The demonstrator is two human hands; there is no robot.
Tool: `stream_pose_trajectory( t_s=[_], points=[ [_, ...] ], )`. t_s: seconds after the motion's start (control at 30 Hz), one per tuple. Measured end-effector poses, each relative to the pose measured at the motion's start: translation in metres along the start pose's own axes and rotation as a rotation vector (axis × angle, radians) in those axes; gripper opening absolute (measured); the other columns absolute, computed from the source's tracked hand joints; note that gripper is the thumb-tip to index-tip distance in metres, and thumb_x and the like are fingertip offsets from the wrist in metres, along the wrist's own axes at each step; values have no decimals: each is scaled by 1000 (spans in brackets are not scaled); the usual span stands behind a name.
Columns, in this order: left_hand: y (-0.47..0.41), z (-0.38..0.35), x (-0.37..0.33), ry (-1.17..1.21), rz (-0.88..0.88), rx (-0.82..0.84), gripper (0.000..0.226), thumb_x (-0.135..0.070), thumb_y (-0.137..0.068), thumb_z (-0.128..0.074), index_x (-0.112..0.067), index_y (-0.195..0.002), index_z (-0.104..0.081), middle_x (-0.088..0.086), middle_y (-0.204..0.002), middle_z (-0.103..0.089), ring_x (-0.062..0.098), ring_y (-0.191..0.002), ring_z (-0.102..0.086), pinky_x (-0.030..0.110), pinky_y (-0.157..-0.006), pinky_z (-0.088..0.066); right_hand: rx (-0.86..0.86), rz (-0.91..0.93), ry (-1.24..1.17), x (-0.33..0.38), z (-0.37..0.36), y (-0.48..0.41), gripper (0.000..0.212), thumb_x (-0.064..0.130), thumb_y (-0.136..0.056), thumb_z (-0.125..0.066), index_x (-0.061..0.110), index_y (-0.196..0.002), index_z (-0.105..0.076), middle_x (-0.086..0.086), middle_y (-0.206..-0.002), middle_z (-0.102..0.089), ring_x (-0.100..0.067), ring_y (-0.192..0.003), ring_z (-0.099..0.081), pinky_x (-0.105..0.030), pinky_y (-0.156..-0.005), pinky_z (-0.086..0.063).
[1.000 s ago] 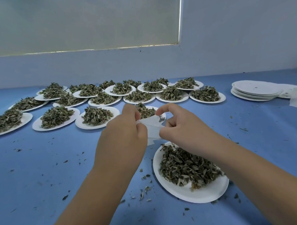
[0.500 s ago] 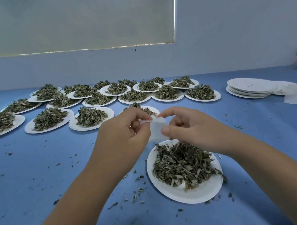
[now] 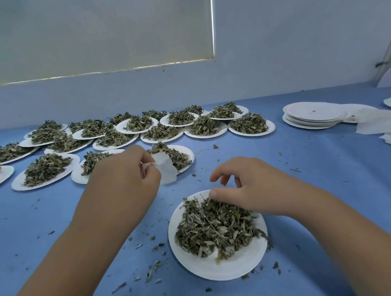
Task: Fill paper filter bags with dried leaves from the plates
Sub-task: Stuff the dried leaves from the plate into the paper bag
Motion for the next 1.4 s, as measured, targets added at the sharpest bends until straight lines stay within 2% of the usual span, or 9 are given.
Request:
stream_pose_trajectory(
  t_s=[0.13, 0.3, 0.43, 0.6, 0.77, 0.9, 1.0, 1.17, 1.4],
  points=[
    [-10, -5, -15, -67, -49, 18, 10, -22, -88, -53, -26, -81, -58, -7, -62, -55, 8, -60, -50, 25, -51, -37, 44, 37, 81, 4, -6, 1, 38, 63, -84, -54, 43, -116, -57, 19, -106, -51, 6, -77, -47, -14, -66, -34],
    [-5, -28, -17, -58, -63, 94, 14, -20, -88, -53, -26, -76, -58, -6, -58, -54, 9, -54, -50, 27, -49, -41, 98, 65, 108, 4, -11, 1, 33, 55, -88, -55, 41, -118, -58, 15, -107, -49, 3, -85, -46, -21, -74, -38],
    [-2, -38, 1, 116, 67, 139, 20, -17, -82, -60, -27, -65, -61, -7, -52, -52, 6, -50, -47, 14, -43, -36, 107, 96, 129, 5, -16, 0, 30, 51, -91, -55, 39, -118, -59, 14, -104, -50, -4, -92, -48, -26, -80, -42],
    [-4, -37, 17, 289, 157, 198, 23, -15, -84, -64, -24, -64, -67, 8, -61, -62, 6, -43, -42, 11, -40, -35, 102, 124, 147, 8, -21, 0, 26, 46, -93, -54, 37, -116, -59, 17, -99, -49, 4, -80, -43, -15, -69, -36],
    [-1, -37, 14, 329, 117, 186, 20, -17, -86, -62, -24, -68, -68, 11, -62, -58, 7, -41, -38, 13, -38, -32, 88, 137, 161, 11, -21, 1, 21, 41, -94, -54, 33, -111, -61, 15, -95, -51, 1, -81, -46, -20, -72, -42],
    [4, -36, 10, 295, 56, 152, 20, -17, -84, -61, -26, -67, -67, 2, -58, -54, 7, -45, -40, 13, -43, -35, 76, 127, 134, 12, -17, 1, 15, 37, -92, -57, 34, -104, -63, 18, -85, -49, 5, -75, -46, -14, -63, -35],
    [7, -38, 8, 283, 37, 135, 22, -16, -84, -61, -28, -66, -65, -8, -53, -51, 6, -46, -42, 12, -43, -36, 45, 102, 52, 12, -7, 2, 6, 35, -88, -62, 37, -92, -65, 18, -78, -53, 7, -74, -50, -14, -61, -38],
    [14, -46, 2, 221, -38, 136, 21, -16, -84, -61, -26, -66, -62, -7, -64, -57, 3, -51, -47, 11, -49, -38, -33, 48, -168, 13, 9, 5, 4, 29, -82, -68, 33, -80, -69, 24, -74, -62, 4, -63, -55, -11, -59, -43],
    [18, -53, -7, 158, -98, 112, 15, -24, -84, -60, -26, -69, -61, -9, -57, -52, 4, -61, -49, 19, -50, -33, -131, 26, -272, 22, 9, 9, 6, 27, -79, -68, 31, -75, -68, 19, -66, -62, 3, -55, -53, -11, -53, -42]
  ],
)
Point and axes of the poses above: each hand's wrist, its own y-axis away from the middle knuckle, its own z-axis out of the back of the hand, x = y × z, the point moved 3 cm from there along -y, towards the middle knuckle
